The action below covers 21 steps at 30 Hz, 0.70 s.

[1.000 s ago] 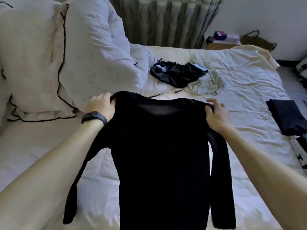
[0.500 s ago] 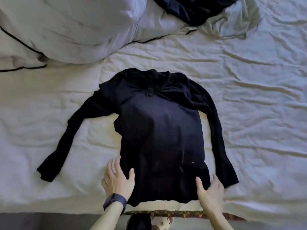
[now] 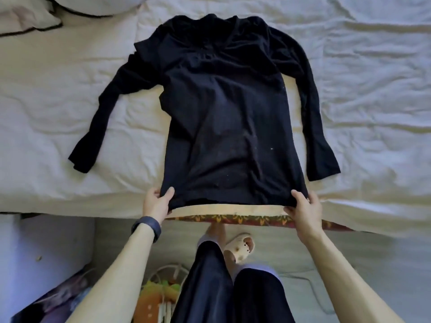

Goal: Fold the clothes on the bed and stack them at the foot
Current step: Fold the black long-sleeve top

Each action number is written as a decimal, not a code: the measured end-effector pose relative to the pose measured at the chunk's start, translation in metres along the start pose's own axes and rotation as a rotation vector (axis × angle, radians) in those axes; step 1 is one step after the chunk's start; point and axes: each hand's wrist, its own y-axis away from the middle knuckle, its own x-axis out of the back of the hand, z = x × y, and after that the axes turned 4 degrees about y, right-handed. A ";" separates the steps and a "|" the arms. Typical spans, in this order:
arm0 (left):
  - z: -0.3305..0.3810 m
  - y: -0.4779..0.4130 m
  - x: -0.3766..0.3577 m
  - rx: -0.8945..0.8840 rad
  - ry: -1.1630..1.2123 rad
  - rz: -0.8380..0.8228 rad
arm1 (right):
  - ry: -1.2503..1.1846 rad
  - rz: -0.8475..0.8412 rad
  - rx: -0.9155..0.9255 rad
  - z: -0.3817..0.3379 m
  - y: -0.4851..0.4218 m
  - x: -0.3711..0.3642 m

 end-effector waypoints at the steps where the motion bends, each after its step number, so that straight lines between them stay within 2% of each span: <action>1: -0.005 0.009 0.010 -0.032 0.029 0.054 | -0.052 0.020 0.012 0.003 0.011 0.006; 4: -0.027 0.039 0.032 -0.168 -0.036 0.210 | -0.109 0.054 0.038 0.020 0.043 0.025; 6: -0.045 0.057 0.039 -0.156 -0.095 0.260 | 0.009 0.077 0.016 0.039 0.059 0.031; 10: -0.073 0.061 0.037 0.004 -0.291 0.219 | 0.468 -0.023 -0.020 0.078 0.069 0.035; 12: -0.069 0.058 0.034 0.098 -0.325 0.174 | 0.611 -0.076 -0.040 0.083 0.065 0.036; 14: -0.058 0.054 0.028 0.100 -0.421 0.114 | 0.742 -0.117 -0.019 0.075 0.060 0.032; 19: -0.011 0.047 -0.004 -0.328 -0.723 0.082 | 0.827 -0.175 0.311 0.025 0.057 0.007; 21: 0.019 0.032 -0.013 -0.446 -0.821 0.045 | 0.844 -0.197 0.443 -0.006 0.049 -0.010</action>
